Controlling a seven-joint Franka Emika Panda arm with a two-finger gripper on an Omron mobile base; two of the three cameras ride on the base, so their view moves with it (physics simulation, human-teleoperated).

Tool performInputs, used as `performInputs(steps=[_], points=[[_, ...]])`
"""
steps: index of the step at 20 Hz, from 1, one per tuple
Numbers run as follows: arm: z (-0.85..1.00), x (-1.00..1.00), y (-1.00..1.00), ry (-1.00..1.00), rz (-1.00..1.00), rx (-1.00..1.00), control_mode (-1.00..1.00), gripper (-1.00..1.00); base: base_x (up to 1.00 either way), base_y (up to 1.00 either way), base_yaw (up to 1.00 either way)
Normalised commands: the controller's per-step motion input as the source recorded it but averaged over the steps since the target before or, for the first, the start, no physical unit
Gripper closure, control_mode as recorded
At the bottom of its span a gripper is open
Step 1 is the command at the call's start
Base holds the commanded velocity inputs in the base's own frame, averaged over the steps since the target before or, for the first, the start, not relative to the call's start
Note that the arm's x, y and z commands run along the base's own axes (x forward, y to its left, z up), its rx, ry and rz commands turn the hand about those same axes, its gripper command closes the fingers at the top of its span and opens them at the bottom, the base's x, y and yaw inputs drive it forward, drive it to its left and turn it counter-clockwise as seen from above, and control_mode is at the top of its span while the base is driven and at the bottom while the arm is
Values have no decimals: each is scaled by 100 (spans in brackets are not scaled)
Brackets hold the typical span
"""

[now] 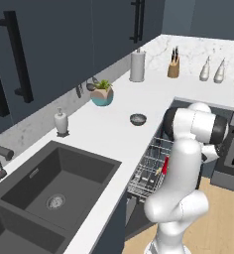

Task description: Pick up the cup and bowl from the counter, place them in the dishwasher, and close the dishwasher door.

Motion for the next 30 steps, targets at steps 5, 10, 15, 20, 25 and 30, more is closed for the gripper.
performInputs(steps=[5, 10, 15, 20, 25, 30], points=[[-57, 18, 22, 0, -1, 3, -100, 100, 0, 0, 0], [-27, 34, 28, 0, 0, 0, -100, 100, 0, 0, 0], [-12, 41, 19, 0, 0, 0, -100, 100, 0, 0, 0], [-46, 25, 25, 1, 0, 0, -100, 100, 0, 0, 0], [-54, 2, 9, 1, 0, 0, -100, 100, 0, 0, 0], [-42, 0, 0, 0, 0, -1, -100, 100, 0, 0, 0]])
